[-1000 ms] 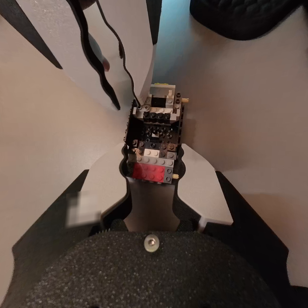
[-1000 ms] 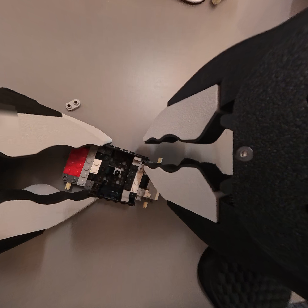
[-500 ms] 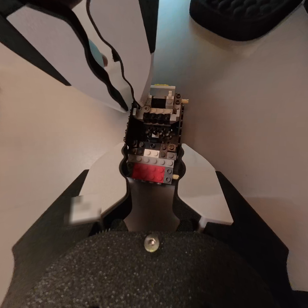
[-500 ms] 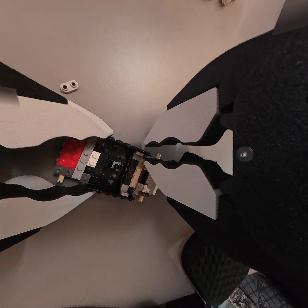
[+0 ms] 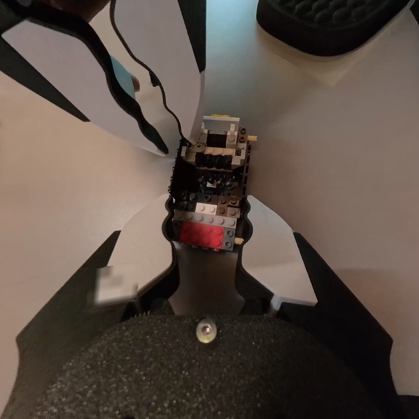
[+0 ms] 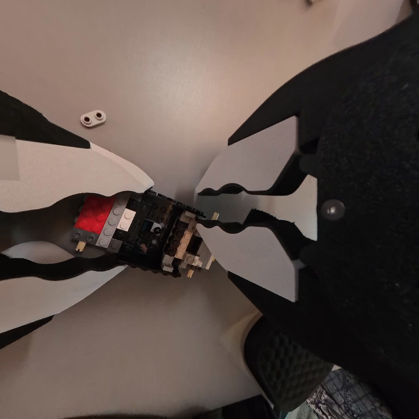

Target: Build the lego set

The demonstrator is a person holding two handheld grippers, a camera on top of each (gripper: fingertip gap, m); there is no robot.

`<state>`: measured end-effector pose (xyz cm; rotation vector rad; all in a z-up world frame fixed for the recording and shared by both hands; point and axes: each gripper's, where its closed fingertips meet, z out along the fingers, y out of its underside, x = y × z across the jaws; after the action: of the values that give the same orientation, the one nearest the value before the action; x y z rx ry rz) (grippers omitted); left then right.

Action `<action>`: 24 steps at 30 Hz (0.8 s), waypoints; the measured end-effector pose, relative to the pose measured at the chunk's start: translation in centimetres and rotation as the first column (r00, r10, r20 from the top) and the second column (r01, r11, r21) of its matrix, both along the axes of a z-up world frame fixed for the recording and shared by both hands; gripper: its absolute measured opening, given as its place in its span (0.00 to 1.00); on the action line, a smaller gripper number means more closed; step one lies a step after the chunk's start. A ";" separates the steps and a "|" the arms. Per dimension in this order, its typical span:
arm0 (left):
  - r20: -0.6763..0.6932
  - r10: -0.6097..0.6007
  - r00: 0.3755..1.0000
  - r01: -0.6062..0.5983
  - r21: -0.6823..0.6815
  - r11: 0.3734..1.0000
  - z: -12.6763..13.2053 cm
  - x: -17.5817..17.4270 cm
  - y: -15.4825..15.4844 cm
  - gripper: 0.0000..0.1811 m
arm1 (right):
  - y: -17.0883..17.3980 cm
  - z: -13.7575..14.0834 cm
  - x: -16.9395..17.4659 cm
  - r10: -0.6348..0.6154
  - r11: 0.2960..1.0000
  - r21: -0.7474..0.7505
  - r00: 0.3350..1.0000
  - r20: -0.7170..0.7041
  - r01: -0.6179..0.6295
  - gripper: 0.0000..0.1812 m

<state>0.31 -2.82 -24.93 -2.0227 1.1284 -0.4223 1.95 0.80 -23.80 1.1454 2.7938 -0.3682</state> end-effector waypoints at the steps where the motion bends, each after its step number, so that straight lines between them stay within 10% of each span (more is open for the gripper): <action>1: 0.001 -0.001 1.000 0.001 -0.001 1.000 0.0 0.0 0.0 0.32 | 0.0 0.0 0.0 -0.005 1.000 0.001 1.000 -0.002 0.005 0.11; 24: -0.015 -0.017 1.000 0.017 0.005 1.000 0.0 0.2 -0.3 0.32 | -0.6 0.0 -0.1 -0.126 0.992 -0.002 0.992 0.016 0.126 0.20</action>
<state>0.50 -3.14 -24.92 -2.0162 1.1557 -0.4137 1.90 0.22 -23.79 1.3222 2.7132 -0.3726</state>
